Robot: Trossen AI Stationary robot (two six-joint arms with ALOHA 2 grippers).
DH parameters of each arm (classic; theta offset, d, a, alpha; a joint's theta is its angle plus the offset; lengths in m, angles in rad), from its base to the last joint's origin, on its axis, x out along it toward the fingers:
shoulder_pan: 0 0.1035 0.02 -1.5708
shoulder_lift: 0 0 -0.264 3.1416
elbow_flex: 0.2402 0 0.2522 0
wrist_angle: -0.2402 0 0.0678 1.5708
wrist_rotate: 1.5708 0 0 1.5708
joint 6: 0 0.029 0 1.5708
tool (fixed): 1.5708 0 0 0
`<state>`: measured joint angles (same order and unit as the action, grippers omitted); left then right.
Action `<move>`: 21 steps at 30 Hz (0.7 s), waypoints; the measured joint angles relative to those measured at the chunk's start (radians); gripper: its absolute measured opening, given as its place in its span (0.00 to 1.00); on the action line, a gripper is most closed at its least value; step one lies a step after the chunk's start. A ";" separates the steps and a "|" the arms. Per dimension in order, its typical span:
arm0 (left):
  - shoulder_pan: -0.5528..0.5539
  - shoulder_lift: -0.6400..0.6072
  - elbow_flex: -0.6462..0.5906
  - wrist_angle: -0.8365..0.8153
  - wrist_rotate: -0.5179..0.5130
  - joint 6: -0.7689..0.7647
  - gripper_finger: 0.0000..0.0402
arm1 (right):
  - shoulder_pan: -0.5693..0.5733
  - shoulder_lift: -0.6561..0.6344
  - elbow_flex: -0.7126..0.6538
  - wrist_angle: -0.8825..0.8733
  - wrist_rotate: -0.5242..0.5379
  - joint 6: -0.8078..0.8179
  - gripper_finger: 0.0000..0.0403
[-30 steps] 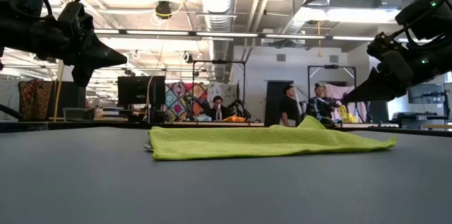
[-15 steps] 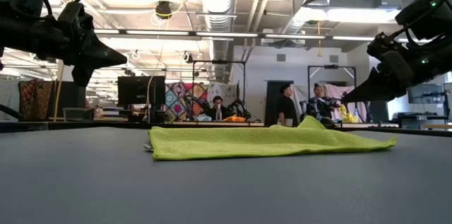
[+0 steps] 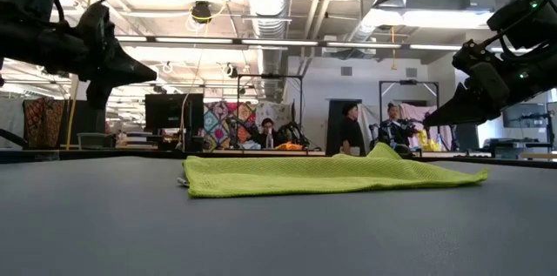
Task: Roll towel
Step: Fold the green towel
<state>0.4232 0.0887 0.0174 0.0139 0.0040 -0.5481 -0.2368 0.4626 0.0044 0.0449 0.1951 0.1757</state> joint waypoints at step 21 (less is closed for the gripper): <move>-0.315 0.029 0.000 0.150 -0.060 -0.570 0.00 | 0.006 0.019 0.037 0.333 -0.063 0.422 0.07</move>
<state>0.1087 0.1180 0.0170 0.1640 -0.0560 -1.1185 -0.2312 0.4818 0.0412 0.3784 0.1320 0.5980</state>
